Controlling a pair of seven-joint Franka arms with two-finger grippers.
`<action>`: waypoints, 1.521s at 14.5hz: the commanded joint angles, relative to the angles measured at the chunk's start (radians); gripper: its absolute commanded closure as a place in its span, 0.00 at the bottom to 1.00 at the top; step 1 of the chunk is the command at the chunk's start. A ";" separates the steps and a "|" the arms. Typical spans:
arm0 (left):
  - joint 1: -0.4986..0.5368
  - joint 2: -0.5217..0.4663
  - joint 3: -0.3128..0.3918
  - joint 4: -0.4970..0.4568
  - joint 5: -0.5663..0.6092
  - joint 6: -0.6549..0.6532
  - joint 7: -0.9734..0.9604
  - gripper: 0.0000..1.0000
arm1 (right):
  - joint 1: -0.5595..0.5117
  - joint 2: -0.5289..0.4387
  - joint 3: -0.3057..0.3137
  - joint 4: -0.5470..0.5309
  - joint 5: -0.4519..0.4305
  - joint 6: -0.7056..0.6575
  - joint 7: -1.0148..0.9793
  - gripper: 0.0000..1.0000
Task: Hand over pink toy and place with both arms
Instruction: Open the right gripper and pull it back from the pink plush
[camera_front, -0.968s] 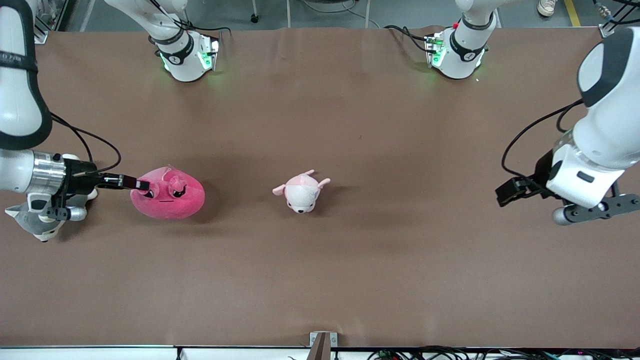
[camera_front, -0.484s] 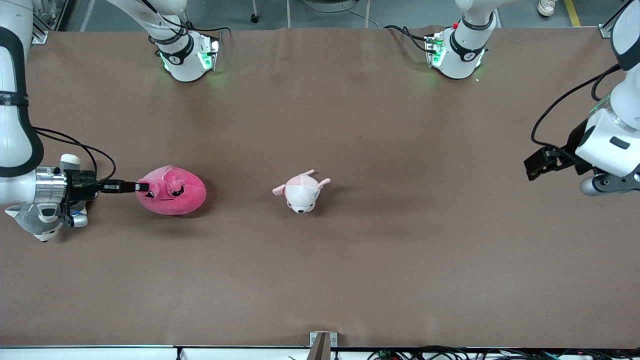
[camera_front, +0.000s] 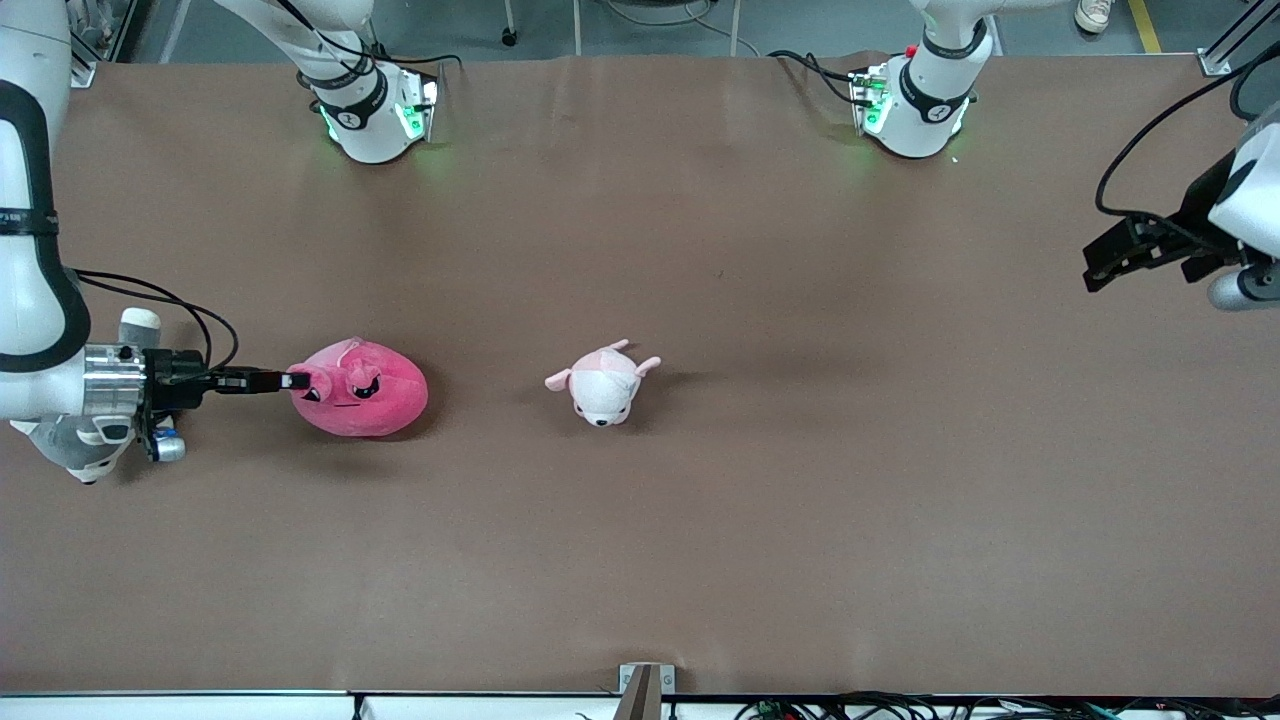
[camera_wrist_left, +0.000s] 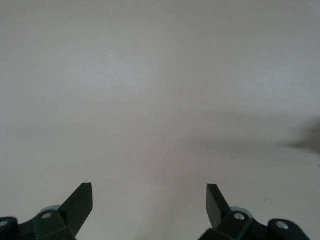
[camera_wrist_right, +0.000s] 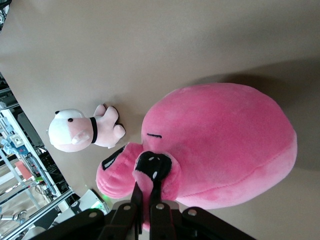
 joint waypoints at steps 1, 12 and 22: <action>-0.013 -0.089 0.031 -0.135 -0.036 0.009 0.046 0.00 | -0.028 0.015 0.018 0.011 0.020 -0.027 -0.031 0.99; -0.096 -0.157 0.067 -0.235 -0.036 0.066 0.060 0.00 | -0.045 0.051 0.016 0.022 0.008 -0.014 -0.028 0.52; -0.087 -0.168 0.062 -0.193 -0.038 0.014 0.068 0.00 | -0.055 -0.004 0.024 0.384 -0.289 -0.204 0.084 0.00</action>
